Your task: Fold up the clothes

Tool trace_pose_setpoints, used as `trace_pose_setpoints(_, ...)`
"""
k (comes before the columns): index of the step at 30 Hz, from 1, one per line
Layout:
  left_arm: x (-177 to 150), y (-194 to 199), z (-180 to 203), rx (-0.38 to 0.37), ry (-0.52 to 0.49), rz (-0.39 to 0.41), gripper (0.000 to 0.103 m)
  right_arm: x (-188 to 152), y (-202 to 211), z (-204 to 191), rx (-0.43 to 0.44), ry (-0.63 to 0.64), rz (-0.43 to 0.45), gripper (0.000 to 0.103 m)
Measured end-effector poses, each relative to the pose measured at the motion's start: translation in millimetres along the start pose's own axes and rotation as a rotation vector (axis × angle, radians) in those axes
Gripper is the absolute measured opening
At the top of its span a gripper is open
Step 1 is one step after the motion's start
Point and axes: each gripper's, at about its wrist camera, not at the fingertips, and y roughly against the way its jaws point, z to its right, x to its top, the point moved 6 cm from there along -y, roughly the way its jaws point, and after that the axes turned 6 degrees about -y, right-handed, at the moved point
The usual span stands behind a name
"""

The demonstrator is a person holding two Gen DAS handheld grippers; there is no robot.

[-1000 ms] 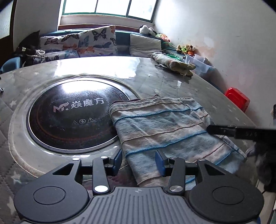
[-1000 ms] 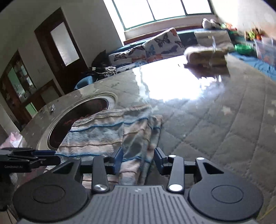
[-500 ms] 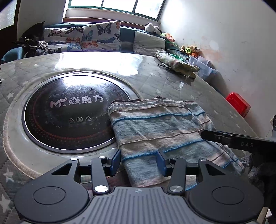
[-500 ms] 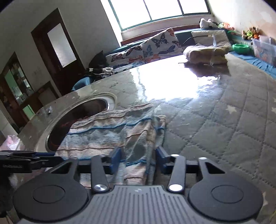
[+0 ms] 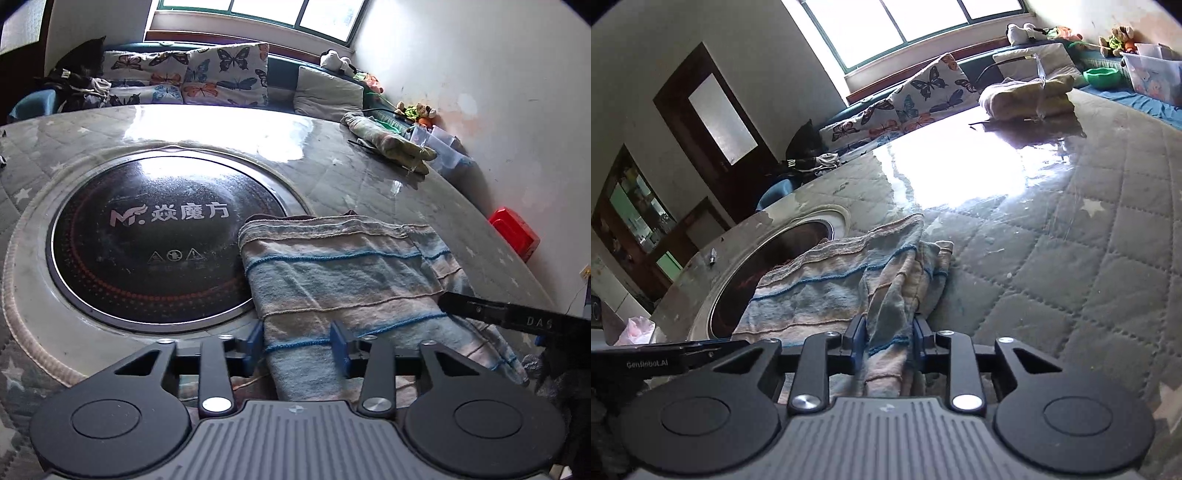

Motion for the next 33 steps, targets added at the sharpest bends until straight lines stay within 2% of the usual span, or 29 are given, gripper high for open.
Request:
trace_pose_setpoints(4, 3, 4, -1, -0.001, 0.014, 0.009, 0.02, -2, 2, -1, 0.016, -0.022, 0.005, 0.019)
trace_pose_setpoints(8, 9, 8, 0, -0.006, 0.022, 0.022, 0.012, 2, 9, -5, 0.021, -0.026, 0.028, 0.015)
trace_pose_setpoints(14, 36, 11, 15, -0.007, -0.022, 0.063, 0.01, 18, 20, -14, 0.016, 0.007, 0.07, 0.014)
trace_pose_setpoints(24, 86, 4, 43, -0.002, -0.085, 0.12, 0.01, 78, 30, -21, -0.023, 0.083, 0.156, 0.014)
trace_pose_setpoints(33, 127, -27, 57, 0.031, -0.104, 0.116, 0.01, 124, 19, -12, -0.062, 0.111, 0.176, 0.014)
